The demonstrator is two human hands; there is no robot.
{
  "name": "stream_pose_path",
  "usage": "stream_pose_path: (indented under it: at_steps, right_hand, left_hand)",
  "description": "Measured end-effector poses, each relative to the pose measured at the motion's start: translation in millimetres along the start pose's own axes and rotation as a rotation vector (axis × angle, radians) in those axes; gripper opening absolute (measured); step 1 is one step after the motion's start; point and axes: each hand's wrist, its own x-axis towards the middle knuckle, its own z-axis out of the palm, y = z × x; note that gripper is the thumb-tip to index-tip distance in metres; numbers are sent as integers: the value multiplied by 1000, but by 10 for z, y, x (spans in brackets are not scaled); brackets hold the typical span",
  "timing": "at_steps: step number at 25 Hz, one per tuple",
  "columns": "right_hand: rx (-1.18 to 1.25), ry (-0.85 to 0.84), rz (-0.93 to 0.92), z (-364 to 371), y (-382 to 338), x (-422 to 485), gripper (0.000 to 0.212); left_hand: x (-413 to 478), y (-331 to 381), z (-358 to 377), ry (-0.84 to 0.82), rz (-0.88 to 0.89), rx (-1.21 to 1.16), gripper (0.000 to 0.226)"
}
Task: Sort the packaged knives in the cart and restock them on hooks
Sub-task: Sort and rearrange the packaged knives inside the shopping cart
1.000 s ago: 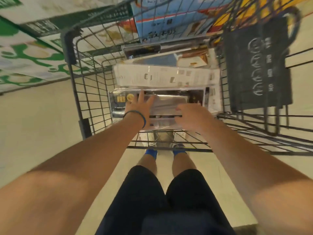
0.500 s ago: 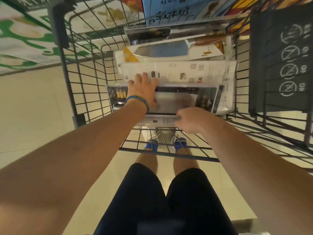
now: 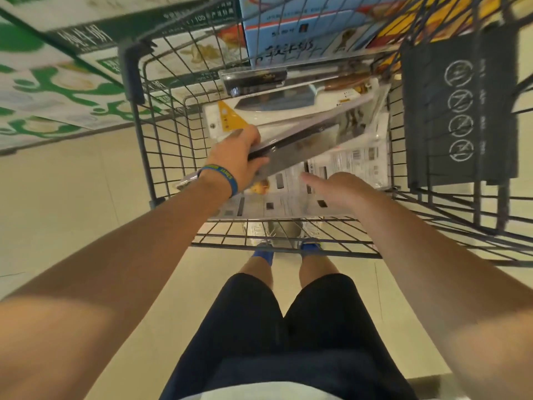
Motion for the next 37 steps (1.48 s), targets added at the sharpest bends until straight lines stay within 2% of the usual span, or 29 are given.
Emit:
stream_pose_path:
  at_steps: [2, 3, 5, 7, 9, 11, 14, 16, 17, 20, 22, 23, 27, 30, 31, 34, 35, 37]
  right_hand:
    - [377, 9, 33, -43, -55, -109, 117]
    - [614, 4, -6, -43, -90, -124, 117]
    - [1076, -65, -143, -8, -210, -129, 100]
    - [1309, -83, -212, 59, -323, -102, 65]
    - [1259, -5, -154, 134, -369, -73, 41]
    - [1150, -10, -44, 213, -358, -6, 36]
    - [1068, -102, 110, 298, -368, 42, 21]
    - [858, -74, 106, 336, -311, 66, 25]
    - [664, -45, 68, 359, -263, 99, 30]
    - [53, 13, -39, 381, -195, 62, 31]
    - [-209, -16, -84, 377, -226, 5, 27]
    - [-257, -27, -89, 382, -240, 1, 26]
    - [-224, -37, -47, 397, -261, 69, 22]
    - [-117, -28, -23, 422, -244, 106, 25]
    - [10, -34, 1, 422, -227, 112, 27]
    - [615, -115, 148, 409, -160, 64, 42]
    - [770, -134, 198, 387, -167, -3, 47]
    - [919, -164, 229, 358, -183, -130, 60]
  left_hand:
    - [-63, 28, -222, 31, -49, -153, 31]
    - [-82, 39, -325, 28, -53, -241, 31]
    - [-91, 49, -472, -20, -36, -384, 28]
    - [-49, 8, -512, -65, -36, -415, 25]
    - [24, -68, -458, -55, -73, -243, 39]
    - [86, -115, -312, -118, -79, -28, 60]
    - [17, -40, 69, -428, -90, 123, 64]
    - [-123, -12, 393, -594, -43, 249, 60]
    - [-190, -19, 512, -583, -20, 318, 64]
    - [-158, -56, 663, -338, -18, 516, 96]
    - [-30, -89, 701, -348, -9, 624, 116]
    - [26, -121, 726, -370, -5, 657, 118]
    - [66, -180, 794, -302, 57, 705, 99]
    - [8, -137, 718, -338, 132, 634, 81]
    - [-5, -134, 661, -360, 162, 610, 76]
    - [-105, -147, 378, -418, 230, 523, 62]
    - [-176, -138, 251, -392, 214, 498, 56]
    - [-352, -48, 45, -261, 131, 468, 47]
